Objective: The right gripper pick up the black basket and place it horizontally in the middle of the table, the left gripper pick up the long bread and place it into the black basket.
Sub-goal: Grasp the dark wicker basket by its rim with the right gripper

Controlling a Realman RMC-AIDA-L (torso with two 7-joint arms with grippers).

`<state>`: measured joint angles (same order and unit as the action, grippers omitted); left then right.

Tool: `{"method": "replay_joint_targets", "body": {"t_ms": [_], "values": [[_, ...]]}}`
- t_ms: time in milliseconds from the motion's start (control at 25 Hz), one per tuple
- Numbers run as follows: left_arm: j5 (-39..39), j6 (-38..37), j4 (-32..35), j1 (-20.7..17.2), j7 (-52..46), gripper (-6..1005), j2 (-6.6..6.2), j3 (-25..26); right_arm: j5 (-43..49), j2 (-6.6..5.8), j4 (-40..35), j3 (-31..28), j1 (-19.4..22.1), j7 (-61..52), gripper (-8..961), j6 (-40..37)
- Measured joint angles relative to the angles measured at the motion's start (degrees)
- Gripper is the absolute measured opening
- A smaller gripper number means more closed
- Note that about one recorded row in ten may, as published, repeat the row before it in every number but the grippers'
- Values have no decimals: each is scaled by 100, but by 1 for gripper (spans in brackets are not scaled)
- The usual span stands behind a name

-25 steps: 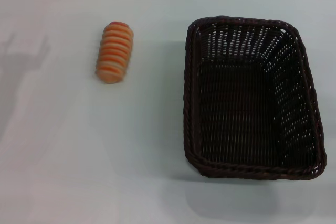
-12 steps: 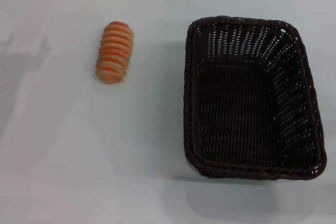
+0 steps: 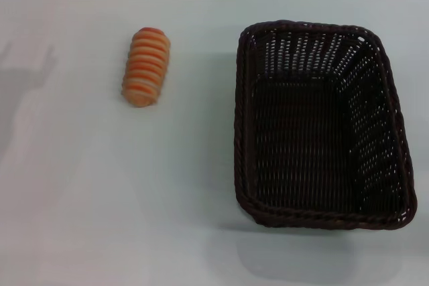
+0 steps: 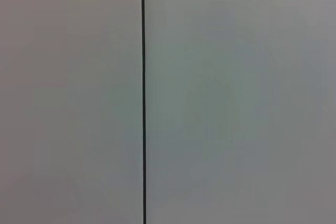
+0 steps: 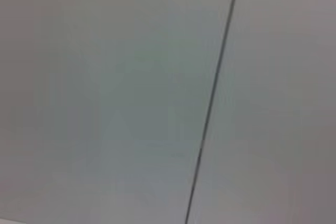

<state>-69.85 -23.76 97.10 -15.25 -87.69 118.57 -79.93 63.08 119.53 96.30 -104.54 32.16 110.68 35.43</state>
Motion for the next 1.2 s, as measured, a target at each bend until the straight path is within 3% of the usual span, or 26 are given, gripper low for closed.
{"method": "replay_joint_targets", "body": {"t_ms": [240, 360, 480, 600, 800, 1160, 1200], "values": [[66, -100, -53, -12, 22, 844, 0, 101, 2165, 2, 865, -472, -142, -2383, 496, -66], [75, -138, -59, -25, 43, 844, 0, 156, 3924, -28, 1313, -700, -461, -4201, 496, 106], [80, -265, -84, -21, 52, 844, 0, 258, 5953, -38, 1785, -863, -1043, -6027, 497, 898], [84, -357, -109, -8, 53, 844, 0, 314, 7246, -46, 2028, -930, -1800, -7231, 497, 1957], [128, -488, -236, 48, 175, 844, 0, 410, 8411, -67, 2022, -1174, -3280, -8310, 497, 3859], [546, -922, -698, 199, 514, 843, 0, 717, 9813, -70, 2062, -716, -4963, -9295, 496, 5531], [841, -1222, -888, 230, 713, 843, 0, 864, 9879, -73, 2062, -702, -5143, -9399, 496, 5747]]}}
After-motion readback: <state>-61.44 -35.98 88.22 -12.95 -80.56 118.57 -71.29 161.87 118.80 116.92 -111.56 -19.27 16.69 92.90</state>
